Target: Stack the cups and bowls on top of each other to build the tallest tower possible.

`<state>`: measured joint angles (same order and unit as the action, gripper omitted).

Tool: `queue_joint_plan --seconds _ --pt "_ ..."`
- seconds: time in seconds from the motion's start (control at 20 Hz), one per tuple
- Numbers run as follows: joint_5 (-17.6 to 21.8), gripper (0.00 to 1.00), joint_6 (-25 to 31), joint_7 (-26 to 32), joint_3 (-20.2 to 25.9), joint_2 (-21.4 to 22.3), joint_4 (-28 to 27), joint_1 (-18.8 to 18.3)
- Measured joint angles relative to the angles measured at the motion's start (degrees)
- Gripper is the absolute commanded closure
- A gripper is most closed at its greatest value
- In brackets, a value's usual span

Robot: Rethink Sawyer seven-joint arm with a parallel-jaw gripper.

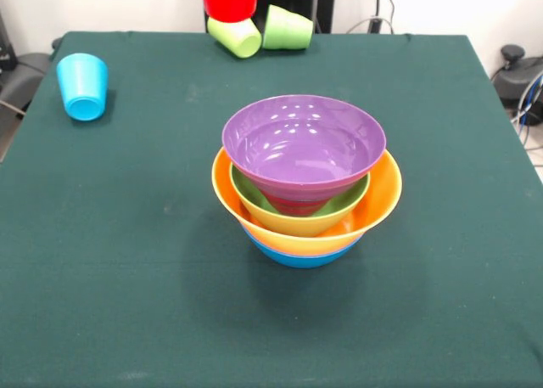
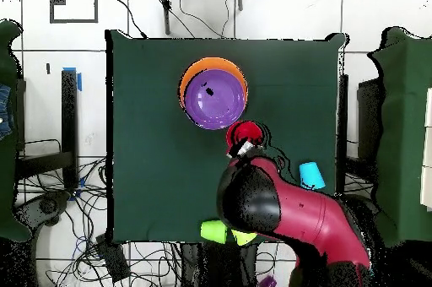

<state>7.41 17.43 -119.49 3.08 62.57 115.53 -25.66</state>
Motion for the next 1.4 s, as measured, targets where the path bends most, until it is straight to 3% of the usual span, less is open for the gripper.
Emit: queue_joint_plan --seconds 0.25,0.6,1.05,1.4 --pt "2.9 1.0 0.0 0.0 3.1 0.3 0.0 -0.1" --pt "3.2 1.0 1.1 0.0 7.3 2.0 0.1 -0.6" --pt "3.6 1.0 -0.2 0.0 14.8 7.9 6.1 -8.3" --pt "8.8 1.0 -5.3 0.0 16.7 8.6 10.5 -10.8"
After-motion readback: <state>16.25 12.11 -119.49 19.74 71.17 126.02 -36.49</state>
